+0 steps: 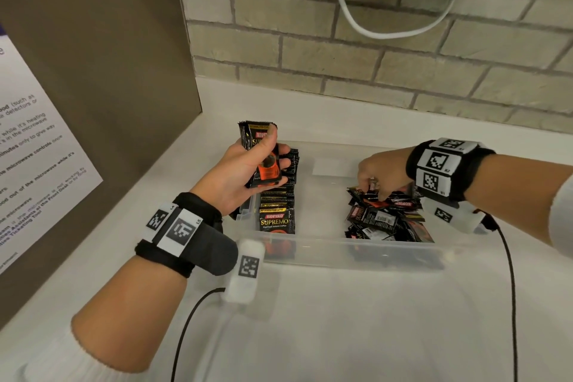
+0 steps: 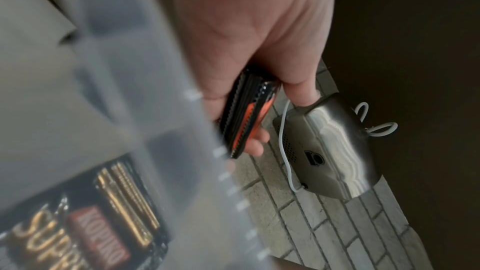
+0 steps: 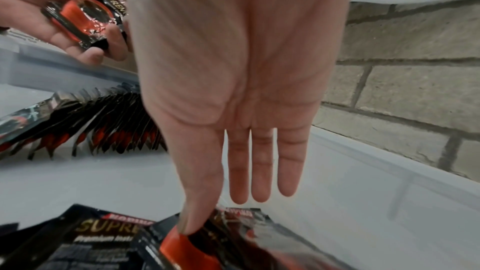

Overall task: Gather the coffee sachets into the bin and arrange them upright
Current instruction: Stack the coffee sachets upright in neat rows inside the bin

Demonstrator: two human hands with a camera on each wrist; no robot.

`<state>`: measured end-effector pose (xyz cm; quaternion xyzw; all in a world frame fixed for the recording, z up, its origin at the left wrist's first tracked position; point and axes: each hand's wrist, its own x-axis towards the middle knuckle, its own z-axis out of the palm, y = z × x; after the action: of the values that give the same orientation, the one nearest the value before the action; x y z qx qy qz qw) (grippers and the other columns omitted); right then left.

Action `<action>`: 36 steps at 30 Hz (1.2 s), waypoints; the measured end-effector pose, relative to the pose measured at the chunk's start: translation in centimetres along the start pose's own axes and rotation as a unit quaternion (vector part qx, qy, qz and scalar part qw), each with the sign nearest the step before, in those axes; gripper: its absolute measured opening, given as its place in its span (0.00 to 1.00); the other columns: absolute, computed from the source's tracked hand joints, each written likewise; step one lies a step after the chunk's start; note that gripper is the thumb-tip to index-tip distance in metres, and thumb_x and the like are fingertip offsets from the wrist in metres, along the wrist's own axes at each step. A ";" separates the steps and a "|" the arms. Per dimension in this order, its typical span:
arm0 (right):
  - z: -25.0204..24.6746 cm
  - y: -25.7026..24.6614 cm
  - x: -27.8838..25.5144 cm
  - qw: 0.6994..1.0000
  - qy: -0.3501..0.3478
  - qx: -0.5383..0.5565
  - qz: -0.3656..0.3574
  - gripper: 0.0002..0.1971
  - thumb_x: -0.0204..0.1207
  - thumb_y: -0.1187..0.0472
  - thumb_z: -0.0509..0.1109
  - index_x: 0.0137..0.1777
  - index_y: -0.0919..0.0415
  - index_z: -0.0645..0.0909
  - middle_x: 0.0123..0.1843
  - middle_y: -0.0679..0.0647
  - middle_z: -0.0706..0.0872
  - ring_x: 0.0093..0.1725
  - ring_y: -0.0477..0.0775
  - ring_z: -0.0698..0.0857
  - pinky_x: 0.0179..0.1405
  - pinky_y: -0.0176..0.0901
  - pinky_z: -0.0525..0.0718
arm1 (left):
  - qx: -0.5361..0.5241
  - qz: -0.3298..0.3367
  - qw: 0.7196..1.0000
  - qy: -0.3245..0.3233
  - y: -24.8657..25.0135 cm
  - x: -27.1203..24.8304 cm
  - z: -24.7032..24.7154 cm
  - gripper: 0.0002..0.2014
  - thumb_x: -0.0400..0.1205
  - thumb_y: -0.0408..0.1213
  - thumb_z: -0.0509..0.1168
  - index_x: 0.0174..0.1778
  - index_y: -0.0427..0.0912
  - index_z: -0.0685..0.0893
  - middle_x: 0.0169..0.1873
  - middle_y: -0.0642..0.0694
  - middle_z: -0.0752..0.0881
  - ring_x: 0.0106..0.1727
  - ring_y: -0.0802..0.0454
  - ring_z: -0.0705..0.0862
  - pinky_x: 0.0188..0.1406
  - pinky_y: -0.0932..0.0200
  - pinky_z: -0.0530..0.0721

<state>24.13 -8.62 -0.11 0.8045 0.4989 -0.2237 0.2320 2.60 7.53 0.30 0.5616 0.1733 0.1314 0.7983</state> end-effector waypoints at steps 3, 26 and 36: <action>-0.1 -0.1 0.1 1.000 -0.004 -0.008 0.013 0.19 0.75 0.60 0.71 0.67 0.59 0.78 0.64 0.56 0.79 0.51 0.51 0.78 0.45 0.37 0.78 | 0.009 -0.001 1.000 -0.003 0.0 0.0 0.0 0.24 0.71 0.53 0.65 0.57 0.40 0.78 0.43 0.49 0.86 0.44 0.54 0.86 0.53 0.50 0.87; -7.6 -8.7 -4.6 0.763 0.232 0.590 -0.128 0.04 0.71 0.72 0.72 0.41 0.63 0.82 0.29 0.51 0.84 0.22 0.39 0.82 0.27 0.27 0.84 | 0.122 0.012 0.989 -0.079 1.2 -0.5 1.6 0.39 0.66 0.65 0.58 0.65 0.38 0.75 0.49 0.40 0.89 0.53 0.44 0.88 0.57 0.44 0.85; -4.8 -5.7 -1.9 0.804 0.315 0.491 0.118 0.07 0.73 0.68 0.74 0.49 0.68 0.84 0.46 0.61 0.86 0.40 0.58 0.87 0.54 0.49 0.87 | 0.271 0.081 0.951 0.126 0.8 0.0 -2.9 0.22 0.80 0.41 0.66 0.70 0.46 0.72 0.68 0.48 0.76 0.71 0.54 0.72 0.66 0.65 0.69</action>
<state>18.78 -4.85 3.95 0.8896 0.2695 -0.1443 -0.3392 1.35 10.25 0.17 0.7476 0.2559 0.2135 0.5745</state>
